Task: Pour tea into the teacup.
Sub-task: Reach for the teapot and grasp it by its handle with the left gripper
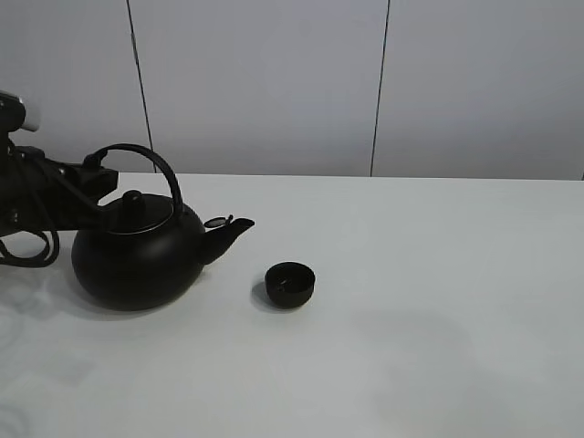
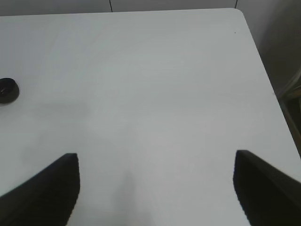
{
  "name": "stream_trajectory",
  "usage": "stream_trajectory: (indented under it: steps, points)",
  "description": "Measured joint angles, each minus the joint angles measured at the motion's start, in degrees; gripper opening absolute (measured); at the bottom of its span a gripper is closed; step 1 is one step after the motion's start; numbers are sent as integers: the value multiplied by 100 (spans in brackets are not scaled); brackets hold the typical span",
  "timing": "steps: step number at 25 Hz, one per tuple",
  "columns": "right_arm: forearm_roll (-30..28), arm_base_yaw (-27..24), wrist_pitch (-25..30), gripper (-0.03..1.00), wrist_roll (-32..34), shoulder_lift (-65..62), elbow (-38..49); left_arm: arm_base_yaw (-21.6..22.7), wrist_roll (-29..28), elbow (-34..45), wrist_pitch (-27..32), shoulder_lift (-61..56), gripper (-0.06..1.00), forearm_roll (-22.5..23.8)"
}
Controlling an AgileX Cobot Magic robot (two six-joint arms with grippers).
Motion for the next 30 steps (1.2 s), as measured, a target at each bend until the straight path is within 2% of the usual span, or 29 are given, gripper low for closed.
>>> stream_trajectory:
  steps: [6, 12, 23, 30]
  points:
    - [0, 0, 0, 61, 0, 0, 0, -14, 10, 0, 43, -43, 11, 0]
    - [0, 0, 0, 61, 0, 0, 0, -58, 173, -50, 512, -302, 11, 5]
    - [0, 0, 0, 61, 0, 0, 0, -541, 314, -516, 1063, -321, 11, 91]
    - [0, 0, 0, 61, 0, 0, 0, -563, 352, -617, 1139, -331, 11, 107]
